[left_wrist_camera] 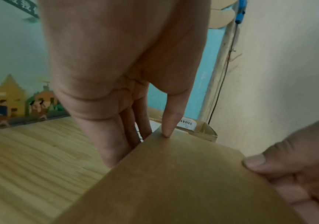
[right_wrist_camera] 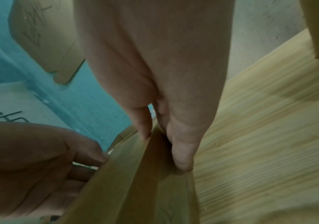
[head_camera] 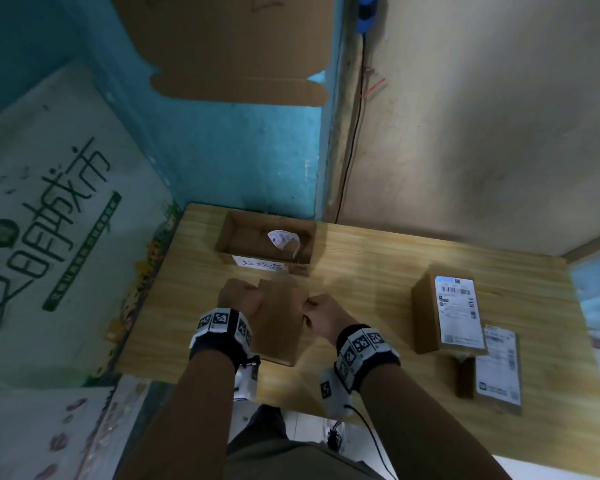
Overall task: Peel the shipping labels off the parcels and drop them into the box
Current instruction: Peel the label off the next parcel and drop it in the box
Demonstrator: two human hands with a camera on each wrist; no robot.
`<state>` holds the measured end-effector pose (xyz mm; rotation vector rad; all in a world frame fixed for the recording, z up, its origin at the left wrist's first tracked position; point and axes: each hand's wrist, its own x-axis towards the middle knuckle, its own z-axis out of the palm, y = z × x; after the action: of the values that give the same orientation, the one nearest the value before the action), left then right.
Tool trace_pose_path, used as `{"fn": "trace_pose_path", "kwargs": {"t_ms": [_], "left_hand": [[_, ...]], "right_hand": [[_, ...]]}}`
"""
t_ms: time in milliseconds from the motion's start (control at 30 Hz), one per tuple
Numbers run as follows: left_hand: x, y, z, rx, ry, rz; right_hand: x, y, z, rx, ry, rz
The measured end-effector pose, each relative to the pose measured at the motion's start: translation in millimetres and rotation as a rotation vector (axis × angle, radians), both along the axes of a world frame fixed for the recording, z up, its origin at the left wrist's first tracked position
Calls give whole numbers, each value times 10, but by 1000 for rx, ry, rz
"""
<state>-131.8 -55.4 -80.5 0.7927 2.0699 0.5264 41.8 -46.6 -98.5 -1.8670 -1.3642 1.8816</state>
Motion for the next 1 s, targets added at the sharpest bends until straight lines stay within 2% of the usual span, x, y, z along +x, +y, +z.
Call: {"fn": "trace_pose_path", "kwargs": {"t_ms": [100, 233, 400, 533, 633, 733, 867, 1000], "left_hand": [[86, 64, 41, 21, 94, 8], [316, 145, 137, 196, 96, 49], [790, 194, 264, 321, 249, -142], [1195, 227, 236, 344, 150, -310], [1493, 228, 234, 383, 68, -366], [1712, 195, 223, 434, -24, -381], [2018, 140, 179, 425, -118, -444], [2219, 90, 121, 392, -175, -510]], "right_hand": [[94, 20, -8, 24, 0, -48], [342, 152, 50, -4, 34, -222], [758, 250, 170, 115, 38, -371], [1085, 240, 272, 182, 29, -474], [1338, 171, 296, 195, 61, -559], [1542, 74, 370, 257, 81, -554], [1827, -81, 356, 389, -2, -515], [1977, -179, 278, 464, -8, -589]]}}
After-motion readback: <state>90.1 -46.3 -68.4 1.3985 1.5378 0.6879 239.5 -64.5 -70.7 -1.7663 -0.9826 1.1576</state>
